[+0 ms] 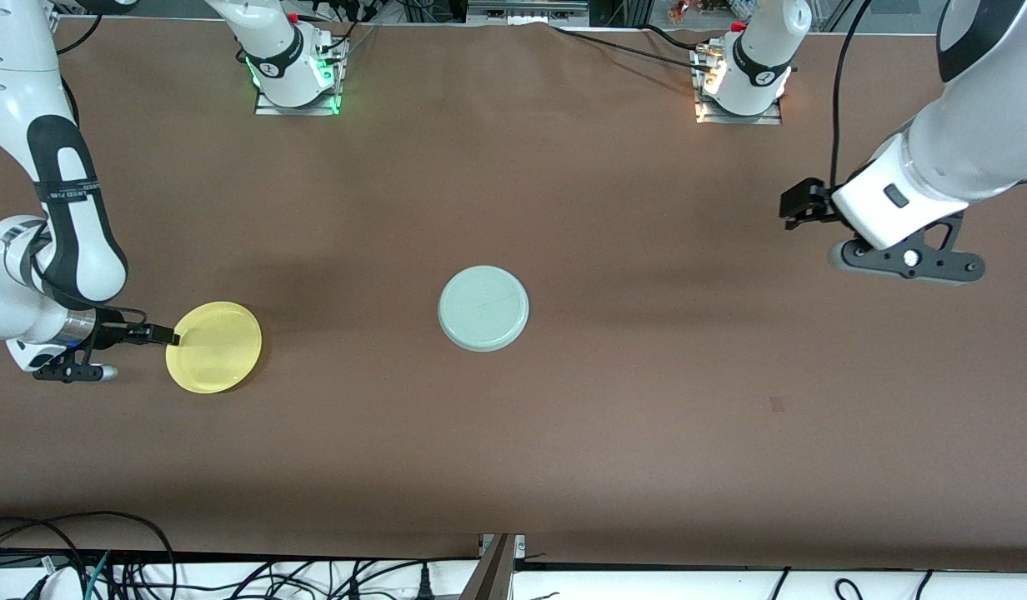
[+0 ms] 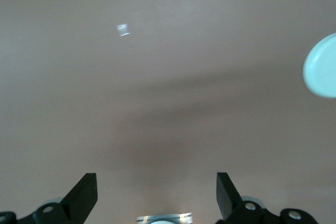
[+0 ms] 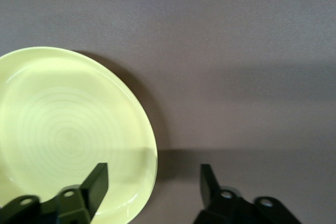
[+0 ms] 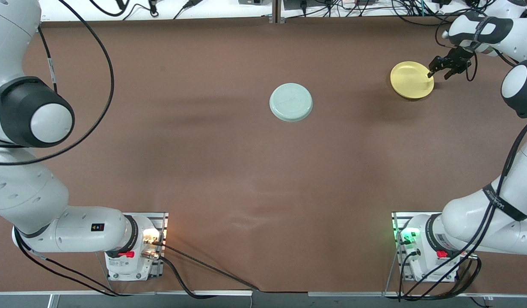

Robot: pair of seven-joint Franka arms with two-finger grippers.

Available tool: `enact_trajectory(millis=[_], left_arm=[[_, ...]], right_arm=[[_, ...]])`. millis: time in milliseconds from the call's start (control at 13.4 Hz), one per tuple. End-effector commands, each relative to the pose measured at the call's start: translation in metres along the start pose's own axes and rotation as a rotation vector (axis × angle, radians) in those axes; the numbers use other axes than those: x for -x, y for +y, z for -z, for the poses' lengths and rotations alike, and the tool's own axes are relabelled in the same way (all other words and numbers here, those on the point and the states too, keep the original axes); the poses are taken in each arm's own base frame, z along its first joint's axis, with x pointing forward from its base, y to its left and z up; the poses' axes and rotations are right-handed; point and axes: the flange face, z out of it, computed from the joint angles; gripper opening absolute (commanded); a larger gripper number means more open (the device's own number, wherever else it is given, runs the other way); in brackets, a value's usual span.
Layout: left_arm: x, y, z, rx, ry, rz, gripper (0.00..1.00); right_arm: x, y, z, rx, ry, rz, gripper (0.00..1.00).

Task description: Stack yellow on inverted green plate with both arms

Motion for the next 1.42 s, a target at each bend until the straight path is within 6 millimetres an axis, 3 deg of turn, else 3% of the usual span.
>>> enact_trajectory(millis=[0, 149, 298, 447, 596, 820, 1118, 1341], left_arm=[[0.028, -0.04, -0.005, -0.026, -0.026, -0.014, 1.0], [0.041, -0.078, -0.012, 0.017, 0.004, 0.055, 1.0], [0.053, -0.093, -0.032, 0.037, 0.041, 0.071, 1.0], [0.061, -0.105, -0.057, 0.052, 0.078, 0.086, 1.0], [0.064, -0.117, -0.079, 0.063, 0.115, 0.109, 1.0], [0.061, -0.123, -0.082, 0.063, 0.113, 0.129, 1.0], [0.056, -0.124, -0.074, 0.06, 0.132, 0.136, 1.0], [0.056, -0.128, -0.066, 0.056, 0.144, 0.141, 1.0]], right_arm=[[-0.007, 0.001, -0.004, -0.006, 0.037, 0.001, 0.41], [-0.009, 0.002, -0.015, -0.008, 0.044, -0.012, 0.4], [-0.008, 0.003, -0.023, -0.009, 0.043, -0.021, 0.37], [-0.008, 0.001, -0.024, -0.014, 0.039, -0.024, 0.11], [-0.009, 0.002, -0.022, -0.014, 0.041, -0.011, 0.0], [-0.007, -0.009, -0.012, -0.034, 0.0, 0.013, 0.0], [-0.013, -0.066, 0.038, -0.131, -0.116, 0.079, 0.0], [-0.018, -0.148, 0.064, -0.191, -0.139, 0.073, 0.0]])
